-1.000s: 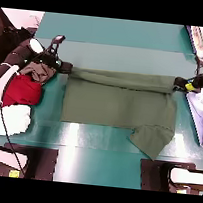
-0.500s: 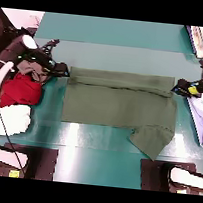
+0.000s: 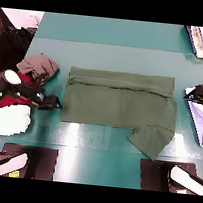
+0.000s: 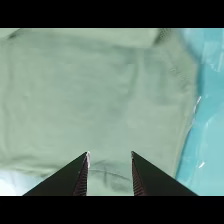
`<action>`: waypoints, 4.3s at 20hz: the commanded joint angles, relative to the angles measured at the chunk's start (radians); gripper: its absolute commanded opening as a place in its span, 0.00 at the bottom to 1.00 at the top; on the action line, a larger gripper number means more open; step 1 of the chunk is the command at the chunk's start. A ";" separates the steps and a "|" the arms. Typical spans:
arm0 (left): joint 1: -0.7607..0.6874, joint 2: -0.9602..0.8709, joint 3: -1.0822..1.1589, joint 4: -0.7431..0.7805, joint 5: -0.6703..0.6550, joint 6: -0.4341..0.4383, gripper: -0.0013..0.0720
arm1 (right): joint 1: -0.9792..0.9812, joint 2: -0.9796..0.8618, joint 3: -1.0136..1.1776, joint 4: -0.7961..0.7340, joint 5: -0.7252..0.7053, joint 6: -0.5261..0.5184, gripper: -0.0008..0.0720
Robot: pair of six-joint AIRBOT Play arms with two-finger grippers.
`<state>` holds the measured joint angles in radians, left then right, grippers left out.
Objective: Fold the shirts.
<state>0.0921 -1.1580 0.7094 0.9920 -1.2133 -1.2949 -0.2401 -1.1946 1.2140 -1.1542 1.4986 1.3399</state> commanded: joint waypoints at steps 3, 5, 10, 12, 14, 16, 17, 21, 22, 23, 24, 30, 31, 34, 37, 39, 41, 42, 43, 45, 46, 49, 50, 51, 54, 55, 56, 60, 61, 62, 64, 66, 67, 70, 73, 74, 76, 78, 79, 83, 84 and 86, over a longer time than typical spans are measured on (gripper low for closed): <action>0.002 0.057 -0.170 -0.180 0.055 0.097 0.84 | 0.041 0.018 0.000 0.068 0.021 -0.006 0.42; 0.002 0.056 -0.171 -0.193 0.060 0.098 0.84 | 0.059 0.018 0.000 0.068 0.022 -0.006 0.42; 0.002 0.055 -0.175 -0.194 0.069 0.097 0.84 | 0.051 0.018 0.000 0.090 0.024 -0.006 0.42; 0.002 0.052 -0.193 -0.196 0.084 0.089 0.84 | 0.051 0.018 0.000 0.089 0.023 -0.006 0.42; 0.002 0.046 -0.208 -0.201 0.089 0.091 0.55 | 0.051 0.018 0.000 0.089 0.023 -0.006 0.42; 0.002 0.044 -0.206 -0.230 0.120 0.091 0.27 | 0.051 0.018 0.000 0.086 0.021 -0.006 0.42; 0.002 0.044 -0.204 -0.254 0.132 0.095 0.09 | 0.051 0.018 0.000 0.079 0.024 -0.006 0.42; 0.002 0.046 -0.127 -0.259 0.088 0.099 0.05 | 0.018 0.034 -0.038 0.001 0.100 -0.006 0.43; 0.002 0.053 -0.104 -0.258 0.076 0.100 0.05 | -0.011 0.058 -0.092 0.000 0.095 -0.006 0.43; 0.002 0.065 -0.079 -0.258 0.070 0.101 0.05 | -0.047 0.085 -0.158 0.000 0.087 -0.006 0.43; 0.002 0.071 -0.058 -0.258 0.068 0.108 0.05 | -0.095 0.116 -0.240 -0.001 0.081 -0.006 0.43; 0.002 0.080 -0.022 -0.261 0.078 0.124 0.05 | -0.333 0.273 -0.659 -0.007 0.038 -0.005 0.49; 0.002 0.080 -0.022 -0.261 0.076 0.124 0.05 | -0.335 0.283 -0.697 -0.019 0.018 0.002 0.49; 0.002 0.080 -0.022 -0.262 0.076 0.124 0.05 | -0.297 0.271 -0.770 -0.024 -0.033 0.010 0.49; 0.002 0.080 -0.022 -0.262 0.070 0.125 0.05 | -0.226 0.228 -0.781 -0.014 -0.079 0.014 0.48; 0.002 0.080 -0.022 -0.261 0.068 0.125 0.05 | -0.184 0.217 -0.771 -0.015 -0.103 0.014 0.42; 0.002 0.081 -0.022 -0.256 0.063 0.126 0.05 | -0.151 0.238 -0.748 -0.025 -0.101 0.013 0.13; 0.002 0.081 -0.022 -0.241 0.042 0.126 0.05 | -0.140 0.261 -0.732 -0.029 -0.092 0.013 0.05; 0.002 0.081 -0.022 -0.210 0.015 0.125 0.05 | -0.134 0.293 -0.710 -0.031 -0.074 0.013 0.04; 0.002 0.097 -0.023 -0.109 -0.055 0.114 0.05 | -0.129 0.364 -0.663 -0.080 -0.008 0.013 0.04; 0.002 0.126 -0.029 -0.057 -0.078 0.093 0.05 | -0.130 0.400 -0.642 -0.111 0.037 0.013 0.04; 0.002 0.275 -0.098 0.072 -0.129 0.027 0.05 | -0.129 0.524 -0.602 -0.212 0.141 0.013 0.04; 0.002 0.323 -0.130 0.089 -0.158 0.009 0.05 | -0.129 0.565 -0.601 -0.210 0.153 0.013 0.04; 0.002 0.365 -0.159 0.083 -0.188 0.007 0.05 | -0.129 0.599 -0.601 -0.203 0.157 0.014 0.04; 0.002 0.401 -0.165 -0.004 -0.196 -0.034 0.05 | -0.129 0.648 -0.601 -0.187 0.134 0.025 0.04; 0.002 0.395 -0.150 -0.050 -0.171 -0.034 0.05 | -0.129 0.639 -0.600 -0.147 0.114 0.025 0.04; 0.002 0.382 -0.124 -0.078 -0.132 -0.034 0.05 | -0.129 0.615 -0.592 -0.094 0.096 0.024 0.04; 0.002 0.251 0.015 -0.079 -0.015 -0.033 0.05 | -0.125 0.439 -0.475 0.011 -0.017 0.019 0.04; 0.002 0.203 0.045 -0.080 0.009 -0.033 0.05 | -0.111 0.392 -0.437 0.010 -0.044 0.019 0.04; 0.002 0.153 0.075 -0.080 0.045 -0.033 0.05 | -0.084 0.336 -0.394 0.010 -0.066 0.019 0.04; 0.002 0.071 0.127 -0.095 0.111 -0.033 0.05 | -0.008 0.227 -0.315 0.001 -0.102 0.019 0.04; 0.002 -0.006 0.181 -0.108 0.149 -0.033 0.05 | 0.062 0.123 -0.238 0.001 -0.164 0.022 0.04; 0.002 -0.043 0.209 -0.120 0.161 -0.033 0.05 | 0.090 0.068 -0.195 0.001 -0.191 0.029 0.04; 0.002 -0.157 0.296 -0.141 0.183 -0.032 0.05 | 0.145 -0.074 -0.084 0.001 -0.211 0.040 0.04; 0.002 -0.243 0.346 -0.144 0.219 -0.032 0.05 | 0.178 -0.192 0.014 0.002 -0.217 0.053 0.04; 0.002 -0.261 0.357 -0.145 0.233 -0.032 0.05 | 0.185 -0.224 0.043 0.002 -0.217 0.058 0.04; 0.002 -0.285 0.378 -0.164 0.259 -0.032 0.05 | 0.184 -0.282 0.097 0.023 -0.217 0.063 0.04; 0.002 -0.286 0.386 -0.180 0.314 -0.033 0.06 | 0.184 -0.326 0.150 0.043 -0.226 0.066 0.04; 0.002 -0.286 0.387 -0.209 0.337 -0.034 0.39 | 0.184 -0.342 0.174 0.067 -0.247 0.067 0.06; 0.002 -0.283 0.492 -0.293 0.295 -0.032 0.84 | 0.127 -0.362 0.269 0.264 -0.282 0.060 0.78; 0.002 -0.283 0.526 -0.293 0.252 -0.028 0.84 | 0.104 -0.362 0.290 0.264 -0.233 0.041 0.78; 0.002 -0.283 0.570 -0.294 0.156 -0.006 0.83 | 0.049 -0.362 0.292 0.262 -0.102 0.002 0.78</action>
<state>0.0944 -1.4391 1.2133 0.7227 -0.9535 -1.3224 -0.1322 -1.5467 1.4712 -0.9447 1.2743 1.3830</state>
